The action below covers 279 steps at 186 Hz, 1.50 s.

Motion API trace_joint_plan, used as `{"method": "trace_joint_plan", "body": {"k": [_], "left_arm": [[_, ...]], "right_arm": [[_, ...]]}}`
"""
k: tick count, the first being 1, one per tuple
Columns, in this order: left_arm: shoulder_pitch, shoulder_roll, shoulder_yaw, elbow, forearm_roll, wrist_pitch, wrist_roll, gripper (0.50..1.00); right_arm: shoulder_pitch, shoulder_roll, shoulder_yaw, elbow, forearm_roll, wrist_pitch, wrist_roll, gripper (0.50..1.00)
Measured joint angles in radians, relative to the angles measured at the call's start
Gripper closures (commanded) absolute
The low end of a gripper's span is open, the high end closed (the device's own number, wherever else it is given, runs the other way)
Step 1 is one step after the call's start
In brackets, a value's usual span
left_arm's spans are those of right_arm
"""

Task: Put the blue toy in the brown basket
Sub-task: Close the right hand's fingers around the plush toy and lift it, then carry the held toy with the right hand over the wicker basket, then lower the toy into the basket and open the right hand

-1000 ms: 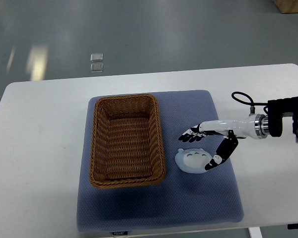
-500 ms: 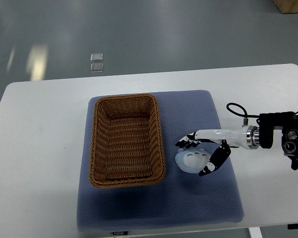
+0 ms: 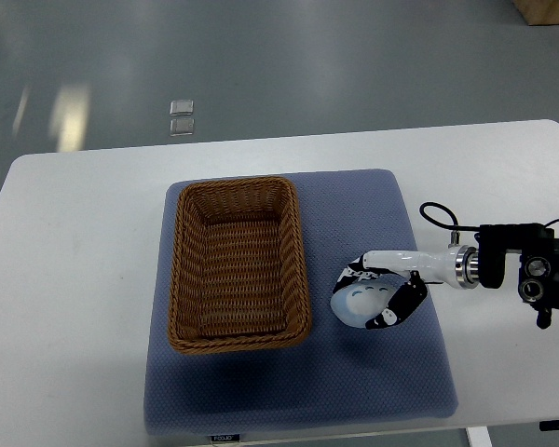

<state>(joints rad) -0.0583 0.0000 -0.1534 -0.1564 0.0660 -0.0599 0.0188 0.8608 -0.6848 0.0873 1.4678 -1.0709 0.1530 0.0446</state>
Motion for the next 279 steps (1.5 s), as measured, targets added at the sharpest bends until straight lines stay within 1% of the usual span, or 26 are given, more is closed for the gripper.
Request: {"method": "trace_joint_plan", "body": {"k": [5, 28, 50, 71, 104, 133, 164, 195, 237, 256, 279], "left_arm": [[0.000, 0.000, 0.000, 0.000, 0.000, 0.000, 0.000, 0.500], [0.000, 0.000, 0.000, 0.000, 0.000, 0.000, 0.000, 0.500], [0.000, 0.000, 0.000, 0.000, 0.000, 0.000, 0.000, 0.500], [0.000, 0.000, -0.001, 0.000, 0.000, 0.000, 0.000, 0.500], [0.000, 0.000, -0.001, -0.001, 0.000, 0.000, 0.000, 0.500], [0.000, 0.000, 0.001, -0.003, 0.002, 0.000, 0.000, 0.500], [0.000, 0.000, 0.002, -0.004, 0.002, -0.001, 0.000, 0.500], [0.000, 0.000, 0.002, -0.004, 0.002, -0.002, 0.000, 0.500], [-0.001, 0.000, 0.002, -0.016, 0.002, -0.002, 0.000, 0.500], [-0.001, 0.000, 0.002, -0.022, 0.002, -0.002, 0.000, 0.500], [-0.002, 0.000, 0.002, -0.023, 0.002, -0.002, 0.000, 0.500]], "right_arm": [[0.000, 0.001, 0.000, -0.001, -0.006, -0.004, 0.000, 1.000], [0.008, -0.010, 0.002, -0.003, -0.010, -0.011, 0.005, 1.000], [0.029, -0.038, 0.025, 0.001, -0.002, 0.001, 0.033, 1.000], [0.061, -0.067, 0.048, 0.012, 0.004, 0.011, 0.043, 1.000], [0.169, -0.103, 0.060, 0.022, 0.030, 0.027, 0.046, 1.000], [0.283, -0.084, 0.057, 0.022, 0.127, 0.053, 0.046, 1.000], [0.392, 0.029, 0.019, -0.026, 0.171, 0.055, 0.045, 0.993], [0.459, 0.245, -0.081, -0.182, 0.176, 0.045, 0.045, 0.989], [0.447, 0.496, -0.113, -0.388, 0.174, 0.018, 0.047, 0.985], [0.424, 0.566, -0.122, -0.445, 0.168, 0.009, 0.047, 0.985], [0.391, 0.612, -0.139, -0.481, 0.160, -0.009, 0.047, 0.979]]}}
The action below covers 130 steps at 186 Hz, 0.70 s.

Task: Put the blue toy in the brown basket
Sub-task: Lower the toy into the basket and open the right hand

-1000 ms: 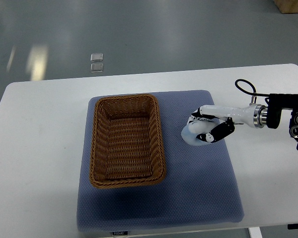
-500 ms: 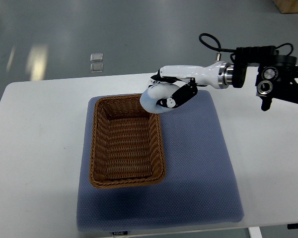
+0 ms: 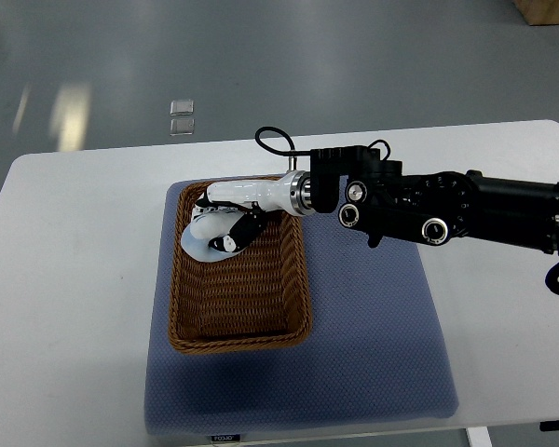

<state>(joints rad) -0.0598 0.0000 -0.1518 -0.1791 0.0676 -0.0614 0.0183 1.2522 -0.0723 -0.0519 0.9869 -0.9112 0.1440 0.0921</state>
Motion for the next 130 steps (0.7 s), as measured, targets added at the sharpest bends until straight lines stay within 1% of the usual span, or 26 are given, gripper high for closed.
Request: {"method": "trace_joint_plan", "body": {"k": [8, 18, 21, 34, 39, 47, 49, 67, 72, 78, 81, 86, 98, 130], "left_arm": [[0.000, 0.000, 0.000, 0.000, 0.000, 0.000, 0.000, 0.500], [0.000, 0.000, 0.000, 0.000, 0.000, 0.000, 0.000, 0.500], [0.000, 0.000, 0.000, 0.000, 0.000, 0.000, 0.000, 0.500], [0.000, 0.000, -0.001, -0.001, 0.000, 0.000, 0.000, 0.500], [0.000, 0.000, -0.001, -0.001, 0.000, 0.000, 0.000, 0.500], [0.000, 0.000, -0.001, -0.001, 0.000, 0.000, 0.000, 0.500], [0.000, 0.000, -0.001, -0.001, 0.000, 0.000, 0.000, 0.500], [0.000, 0.000, -0.001, -0.001, 0.000, 0.000, 0.000, 0.500], [0.000, 0.000, -0.001, -0.001, 0.000, 0.000, 0.000, 0.500], [0.000, 0.000, 0.000, -0.001, 0.000, 0.000, 0.000, 0.500], [0.000, 0.000, 0.000, -0.001, 0.000, 0.000, 0.000, 0.500], [0.000, 0.000, 0.000, 0.000, 0.000, 0.000, 0.000, 0.500], [0.000, 0.000, 0.000, 0.000, 0.000, 0.000, 0.000, 0.500], [0.000, 0.000, 0.000, 0.001, 0.000, 0.000, 0.000, 0.500]], "right_arm": [[-0.012, 0.012, -0.007, -0.009, -0.002, -0.006, 0.000, 0.973], [-0.026, 0.024, -0.013, -0.020, -0.005, -0.013, 0.000, 0.948], [-0.030, 0.027, -0.014, -0.023, -0.005, -0.015, 0.000, 0.928], [-0.051, 0.042, -0.018, -0.038, -0.007, -0.021, 0.000, 0.885], [-0.058, 0.047, -0.019, -0.042, -0.007, -0.023, 0.000, 0.855], [-0.068, 0.054, -0.019, -0.048, -0.008, -0.025, 0.000, 0.834], [-0.070, 0.055, -0.020, -0.049, -0.008, -0.026, 0.000, 0.814], [-0.081, 0.062, -0.020, -0.055, -0.008, -0.027, 0.003, 0.773], [-0.084, 0.062, -0.020, -0.057, -0.008, -0.027, 0.004, 0.738], [-0.086, 0.063, -0.020, -0.058, -0.008, -0.027, 0.006, 0.726], [-0.086, 0.063, -0.020, -0.059, -0.007, -0.027, 0.007, 0.707], [-0.087, 0.063, -0.020, -0.060, -0.007, -0.027, 0.009, 0.695], [-0.088, 0.063, -0.020, -0.061, -0.006, -0.027, 0.012, 0.675], [-0.065, 0.036, 0.016, -0.059, 0.012, -0.025, 0.017, 0.668]]}}
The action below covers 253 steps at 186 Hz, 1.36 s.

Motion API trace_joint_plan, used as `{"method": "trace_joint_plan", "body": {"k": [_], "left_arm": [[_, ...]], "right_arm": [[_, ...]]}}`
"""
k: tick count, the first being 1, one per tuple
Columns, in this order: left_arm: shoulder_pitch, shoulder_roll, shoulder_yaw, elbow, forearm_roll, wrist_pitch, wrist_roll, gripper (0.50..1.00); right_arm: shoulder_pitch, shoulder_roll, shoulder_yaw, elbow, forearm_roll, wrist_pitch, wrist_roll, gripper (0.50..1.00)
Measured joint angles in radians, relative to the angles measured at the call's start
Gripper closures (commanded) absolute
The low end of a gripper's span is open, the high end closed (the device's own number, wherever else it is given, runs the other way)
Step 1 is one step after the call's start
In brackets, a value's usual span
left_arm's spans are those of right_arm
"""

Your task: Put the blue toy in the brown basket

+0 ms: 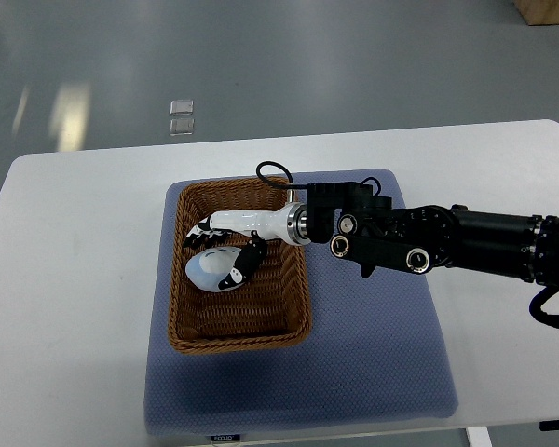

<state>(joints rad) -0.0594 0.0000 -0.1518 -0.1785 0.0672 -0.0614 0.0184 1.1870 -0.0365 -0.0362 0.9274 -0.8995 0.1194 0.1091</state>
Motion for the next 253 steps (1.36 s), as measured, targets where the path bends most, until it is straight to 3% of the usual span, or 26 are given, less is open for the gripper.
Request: {"method": "trace_joint_plan", "body": {"k": [69, 106, 125, 136, 170, 205, 253], "left_arm": [[0.001, 0.000, 0.001, 0.006, -0.001, 0.002, 0.000, 0.500], [0.000, 0.000, 0.000, 0.001, -0.001, 0.002, 0.000, 0.500], [0.000, 0.000, 0.000, -0.001, -0.001, 0.002, 0.000, 0.500], [0.000, 0.000, 0.000, -0.001, 0.000, 0.002, 0.000, 0.500], [0.000, 0.000, 0.001, -0.001, 0.000, 0.002, 0.000, 0.500], [0.001, 0.000, 0.002, -0.001, 0.000, 0.002, 0.000, 0.500], [0.001, 0.000, 0.003, -0.002, 0.000, 0.002, 0.000, 0.500]], "right_arm": [[0.078, -0.200, 0.218, 0.051, 0.146, 0.045, 0.016, 0.640], [-0.060, -0.276, 0.498, 0.053, 0.322, 0.049, 0.033, 0.640], [-0.178, -0.270, 0.680, 0.053, 0.438, 0.049, 0.041, 0.636], [-0.244, -0.258, 0.771, 0.053, 0.506, 0.048, 0.042, 0.595], [-0.449, -0.175, 1.003, 0.046, 0.688, 0.052, 0.043, 0.593], [-0.563, -0.107, 1.059, 0.019, 0.713, 0.053, 0.072, 0.591], [-0.628, -0.093, 1.061, -0.018, 0.714, 0.103, 0.116, 0.591]]}}
